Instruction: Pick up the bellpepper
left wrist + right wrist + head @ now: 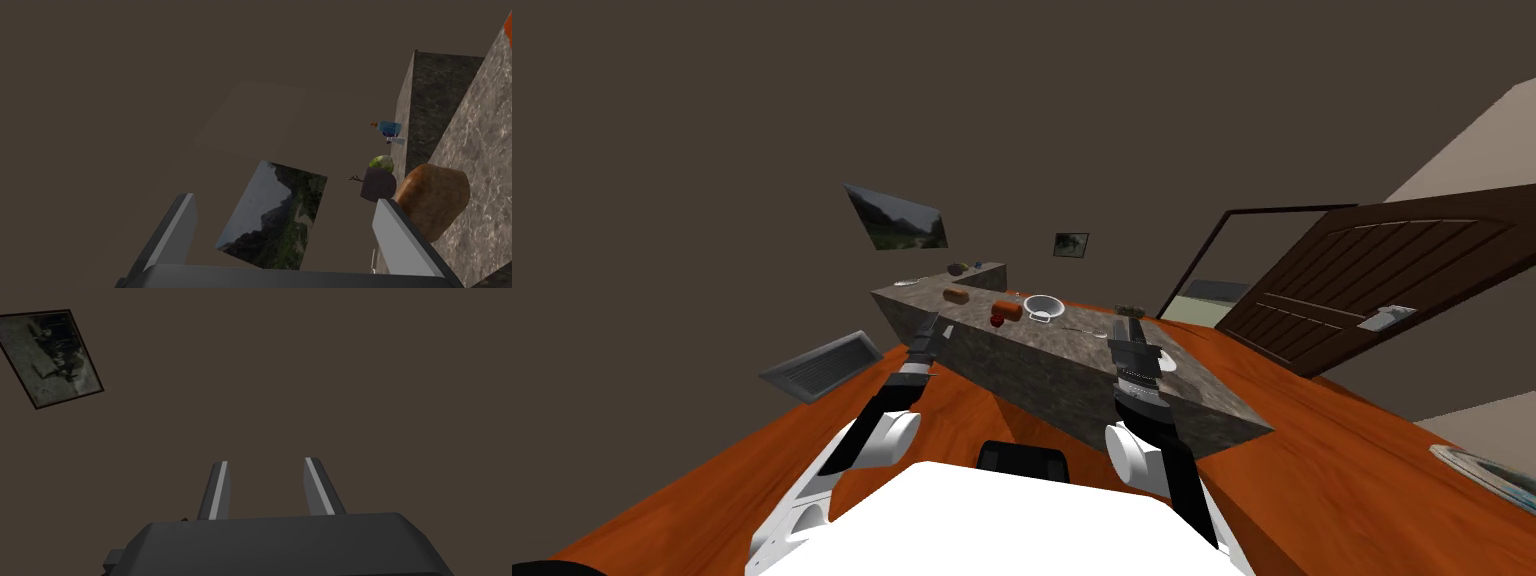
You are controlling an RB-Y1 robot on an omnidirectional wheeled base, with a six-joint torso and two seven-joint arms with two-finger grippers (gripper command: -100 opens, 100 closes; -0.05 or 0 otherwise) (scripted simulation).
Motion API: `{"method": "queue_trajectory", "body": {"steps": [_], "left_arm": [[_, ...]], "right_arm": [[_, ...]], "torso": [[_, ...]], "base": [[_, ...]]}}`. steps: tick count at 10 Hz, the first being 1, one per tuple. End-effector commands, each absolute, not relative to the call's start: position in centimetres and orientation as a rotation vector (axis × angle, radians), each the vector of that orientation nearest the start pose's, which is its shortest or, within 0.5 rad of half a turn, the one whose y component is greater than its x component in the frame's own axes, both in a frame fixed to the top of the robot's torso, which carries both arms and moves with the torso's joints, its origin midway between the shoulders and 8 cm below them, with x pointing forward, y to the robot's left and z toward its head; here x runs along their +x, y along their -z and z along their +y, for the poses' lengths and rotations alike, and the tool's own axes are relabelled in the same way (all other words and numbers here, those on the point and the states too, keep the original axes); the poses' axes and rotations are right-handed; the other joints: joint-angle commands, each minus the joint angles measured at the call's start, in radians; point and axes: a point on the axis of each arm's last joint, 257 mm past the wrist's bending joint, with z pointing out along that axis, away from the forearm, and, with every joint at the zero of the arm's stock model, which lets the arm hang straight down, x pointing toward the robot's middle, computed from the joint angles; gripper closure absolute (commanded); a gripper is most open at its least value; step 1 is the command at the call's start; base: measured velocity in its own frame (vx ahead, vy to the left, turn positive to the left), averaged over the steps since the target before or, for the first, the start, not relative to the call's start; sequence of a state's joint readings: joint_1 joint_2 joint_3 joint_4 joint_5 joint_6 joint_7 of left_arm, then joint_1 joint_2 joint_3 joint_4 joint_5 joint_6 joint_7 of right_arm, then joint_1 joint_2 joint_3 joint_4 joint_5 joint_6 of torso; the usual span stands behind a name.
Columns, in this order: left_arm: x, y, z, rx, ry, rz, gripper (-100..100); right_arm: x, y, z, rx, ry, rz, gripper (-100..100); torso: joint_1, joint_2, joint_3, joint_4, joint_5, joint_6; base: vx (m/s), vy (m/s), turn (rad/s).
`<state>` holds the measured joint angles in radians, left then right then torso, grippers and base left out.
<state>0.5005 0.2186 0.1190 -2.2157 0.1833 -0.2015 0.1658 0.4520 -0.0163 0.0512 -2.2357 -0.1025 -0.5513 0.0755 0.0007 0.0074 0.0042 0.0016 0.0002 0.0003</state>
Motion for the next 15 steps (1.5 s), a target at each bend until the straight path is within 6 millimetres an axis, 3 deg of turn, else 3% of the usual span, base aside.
{"method": "queue_trajectory", "body": {"steps": [1, 2, 3, 4, 6, 7, 8, 9, 10, 11, 12, 13, 14, 15], "left_arm": [[39.2, 8.5, 36.1, -1.058, 1.285, 0.906, -100], [39.3, 8.6, 36.1, -1.055, 1.278, 0.925, -100], [39.6, 10.6, 37.7, -1.113, 1.242, 0.96, -100], [39.6, 10.5, 37.7, -1.107, 1.24, 0.968, -100], [39.7, 13.8, 41.5, -1.219, 1.162, 1.02, -100], [39.8, 14.3, 41.8, -1.223, 1.144, 1.041, -100], [39.6, 15.9, 44.1, -1.275, 1.1, 1.057, -100], [39.6, 16.2, 44.3, -1.286, 1.087, 1.07, -100], [39.2, 17.8, 46.9, -1.346, 1.034, 1.082, -100], [39.2, 18.0, 47.0, -1.352, 1.025, 1.091, -100], [38.6, 19.2, 49.7, -1.406, 0.969, 1.097, -100], [38.5, 19.7, 49.9, -1.421, 0.957, 1.103, -100], [37.8, 20.8, 52.6, -1.482, 0.9, 1.099, -100], [37.6, 21.2, 53.0, -1.491, 0.886, 1.107, -100]], "right_arm": [[34.8, -2.9, -26.9, 0.653, -1.373, 0.547, 0], [34.8, -2.9, -26.9, 0.653, -1.373, 0.547, 0], [34.8, -2.9, -26.9, 0.653, -1.373, 0.547, 0], [34.8, -2.9, -26.9, 0.653, -1.373, 0.547, 0], [34.8, -2.9, -26.9, 0.653, -1.373, 0.547, 0], [34.8, -2.9, -26.9, 0.653, -1.373, 0.547, 0], [34.8, -2.9, -26.9, 0.653, -1.373, 0.547, 0], [34.8, -2.9, -26.9, 0.653, -1.373, 0.547, 0], [34.8, -2.9, -26.9, 0.653, -1.373, 0.547, 0], [34.8, -2.9, -26.9, 0.653, -1.373, 0.547, 0], [34.8, -2.9, -26.9, 0.653, -1.373, 0.547, 0], [34.8, -2.9, -26.9, 0.653, -1.373, 0.547, 0], [34.8, -2.9, -26.9, 0.653, -1.373, 0.547, 0], [34.8, -2.9, -26.9, 0.653, -1.373, 0.547, 0]], "torso": [[0.0, 0.0, 0.0, 0.0, 0.0, 0.0], [-0.001, 0.002, 0.001, 0.001, 0.0, 0.0], [-0.001, 0.001, 0.001, 0.0, 0.0, -0.001], [-0.001, -0.001, 0.0, 0.0, 0.0, 0.0], [-0.002, -0.003, -0.002, 0.0, 0.0, 0.0], [-0.002, -0.001, 0.0, 0.0, 0.0, 0.0], [-0.001, -0.001, 0.0, 0.0, 0.0, -0.001], [0.0, -0.001, 0.0, 0.0, 0.0, 0.0], [-0.001, -0.002, -0.001, 0.0, 0.0, -0.001], [-0.002, -0.002, -0.001, 0.0, 0.0, 0.0], [-0.001, -0.003, -0.001, 0.0, 0.0, -0.001], [-0.002, -0.003, -0.002, 0.0, 0.0, 0.0], [-0.001, -0.003, -0.002, 0.0, 0.0, -0.001], [-0.002, -0.003, -0.002, 0.0, 0.0, 0.0]], "base": [[-0.165, -0.023, -0.219], [-0.108, -0.028, -0.061], [-0.075, -0.025, -0.137], [-0.056, -0.016, -0.075], [-0.092, -0.042, -0.212], [-0.098, -0.02, -0.111], [-0.093, -0.019, -0.197], [-0.068, -0.024, -0.083], [-0.074, -0.05, -0.194], [-0.063, -0.039, -0.105], [-0.068, -0.048, -0.186], [-0.056, -0.033, -0.112], [-0.064, -0.052, -0.215], [-0.046, -0.048, -0.114]]}}
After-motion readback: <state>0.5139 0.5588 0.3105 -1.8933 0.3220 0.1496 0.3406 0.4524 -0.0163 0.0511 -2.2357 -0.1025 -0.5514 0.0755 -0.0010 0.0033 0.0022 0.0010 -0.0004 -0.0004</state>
